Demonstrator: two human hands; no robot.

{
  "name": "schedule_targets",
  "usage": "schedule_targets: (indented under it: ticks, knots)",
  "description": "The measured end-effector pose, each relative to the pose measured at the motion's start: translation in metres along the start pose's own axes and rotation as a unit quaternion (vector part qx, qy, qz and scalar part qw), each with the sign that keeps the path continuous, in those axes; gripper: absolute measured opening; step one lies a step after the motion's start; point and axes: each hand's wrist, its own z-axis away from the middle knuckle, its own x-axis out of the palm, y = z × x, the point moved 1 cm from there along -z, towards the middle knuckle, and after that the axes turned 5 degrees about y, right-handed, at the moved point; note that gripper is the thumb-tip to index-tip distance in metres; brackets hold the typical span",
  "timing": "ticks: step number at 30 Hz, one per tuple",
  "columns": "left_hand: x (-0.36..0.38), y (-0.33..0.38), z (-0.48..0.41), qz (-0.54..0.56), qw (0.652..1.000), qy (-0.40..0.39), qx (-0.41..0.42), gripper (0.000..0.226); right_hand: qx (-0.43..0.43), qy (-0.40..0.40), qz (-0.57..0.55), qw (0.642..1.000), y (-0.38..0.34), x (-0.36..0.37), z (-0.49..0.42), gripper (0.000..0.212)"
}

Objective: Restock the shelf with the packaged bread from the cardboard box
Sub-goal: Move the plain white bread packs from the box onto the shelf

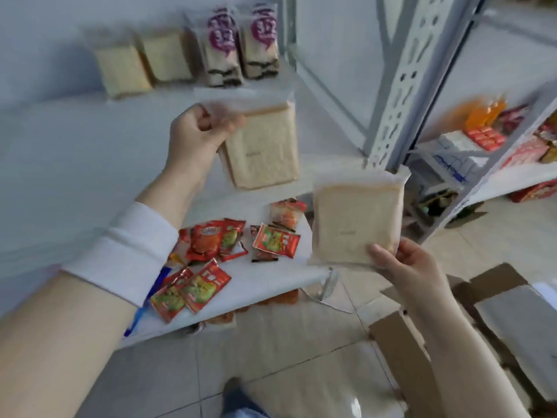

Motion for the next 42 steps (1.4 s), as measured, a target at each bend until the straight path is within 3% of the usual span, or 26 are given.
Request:
schedule_targets:
  ticks: [9,15,18,22,31,37,42]
  knots:
    - [-0.22,-0.05,-0.125,-0.043,0.996,0.076,-0.034,0.014,-0.054,-0.081,0.026,0.995,-0.067,0.258,-0.088,0.014]
    - [-0.253,-0.085,-0.222,-0.009,0.993,0.11,-0.033,0.014,-0.088,-0.05,0.029,0.994,-0.096,0.372,-0.173,0.013]
    - [-0.25,-0.098,-0.27,-0.016,0.993,0.111,-0.023,0.017,-0.115,-0.02,0.019,0.993,-0.108,0.414,-0.219,0.029]
    - [-0.242,-0.119,-0.323,-0.045,0.992,0.118,-0.012,0.036,-0.133,0.017,0.007,0.991,-0.113,0.455,-0.271,0.031]
    - [-0.221,-0.142,-0.372,-0.045,0.989,0.13,0.06,0.026,-0.209,0.117,0.144,0.96,-0.11,0.49,-0.325,0.035]
    - [-0.212,-0.144,-0.37,-0.077,0.977,0.182,0.081,0.029,-0.201,0.125,0.163,0.958,-0.119,0.5,-0.321,0.047]
    - [-0.212,-0.123,-0.356,-0.14,0.965,0.216,0.049,0.073,-0.226,0.066,0.287,0.929,-0.13,0.491,-0.284,0.07]
